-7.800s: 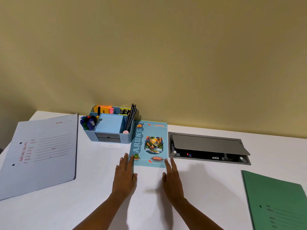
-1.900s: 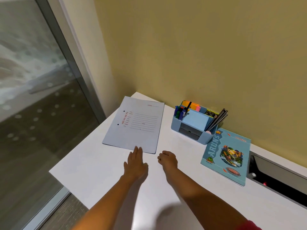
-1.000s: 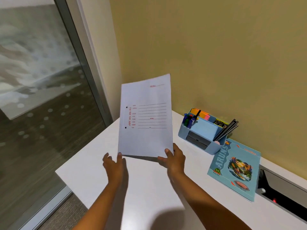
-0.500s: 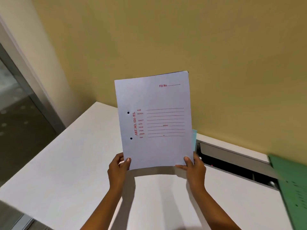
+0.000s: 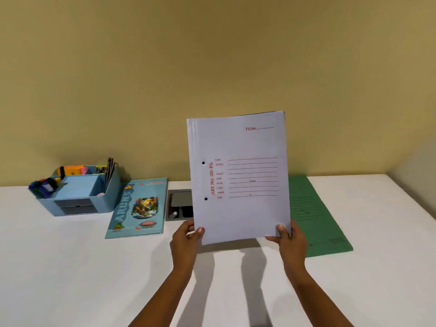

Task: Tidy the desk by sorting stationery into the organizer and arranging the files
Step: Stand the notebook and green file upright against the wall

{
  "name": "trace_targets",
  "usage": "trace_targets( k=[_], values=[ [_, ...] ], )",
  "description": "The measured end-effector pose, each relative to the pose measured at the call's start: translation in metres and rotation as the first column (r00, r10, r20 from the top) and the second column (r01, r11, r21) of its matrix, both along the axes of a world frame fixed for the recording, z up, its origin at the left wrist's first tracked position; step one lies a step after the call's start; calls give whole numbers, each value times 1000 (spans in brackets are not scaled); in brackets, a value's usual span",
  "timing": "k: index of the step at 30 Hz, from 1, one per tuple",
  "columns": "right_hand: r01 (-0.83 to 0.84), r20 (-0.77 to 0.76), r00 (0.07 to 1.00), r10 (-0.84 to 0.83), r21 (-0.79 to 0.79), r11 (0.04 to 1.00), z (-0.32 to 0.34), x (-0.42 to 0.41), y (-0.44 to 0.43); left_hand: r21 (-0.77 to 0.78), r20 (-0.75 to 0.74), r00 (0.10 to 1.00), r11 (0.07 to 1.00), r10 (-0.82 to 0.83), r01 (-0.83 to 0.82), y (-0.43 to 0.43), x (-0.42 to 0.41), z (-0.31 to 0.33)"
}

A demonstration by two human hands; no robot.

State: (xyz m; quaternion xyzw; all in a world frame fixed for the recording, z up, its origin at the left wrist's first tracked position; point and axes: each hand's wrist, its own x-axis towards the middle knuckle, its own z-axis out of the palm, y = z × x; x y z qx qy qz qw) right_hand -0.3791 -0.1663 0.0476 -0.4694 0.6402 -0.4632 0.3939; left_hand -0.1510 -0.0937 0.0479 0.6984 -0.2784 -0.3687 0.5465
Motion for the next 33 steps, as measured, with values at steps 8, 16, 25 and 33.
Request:
trace_targets(
  k=[8, 16, 25, 33],
  values=[
    [217, -165, 965, -201, 80, 973, 5, -148, -19, -3, 113, 941, 947, -319, 322, -49, -141, -12],
    [258, -227, 952, -207, 230, 938, -18, -223, -55, 152, 155, 820, 834, -550, 531, -85, -207, -45],
    [219, -203, 968, -145, 417, 882, -46, -250, -107, 241, 94, 769, 764, -633, 599, -112, -228, -83],
    [200, -295, 952, -75, 419, 886, -77, -247, -134, 317, 204, 779, 792, -593, 521, -115, -222, -100]
  ],
)
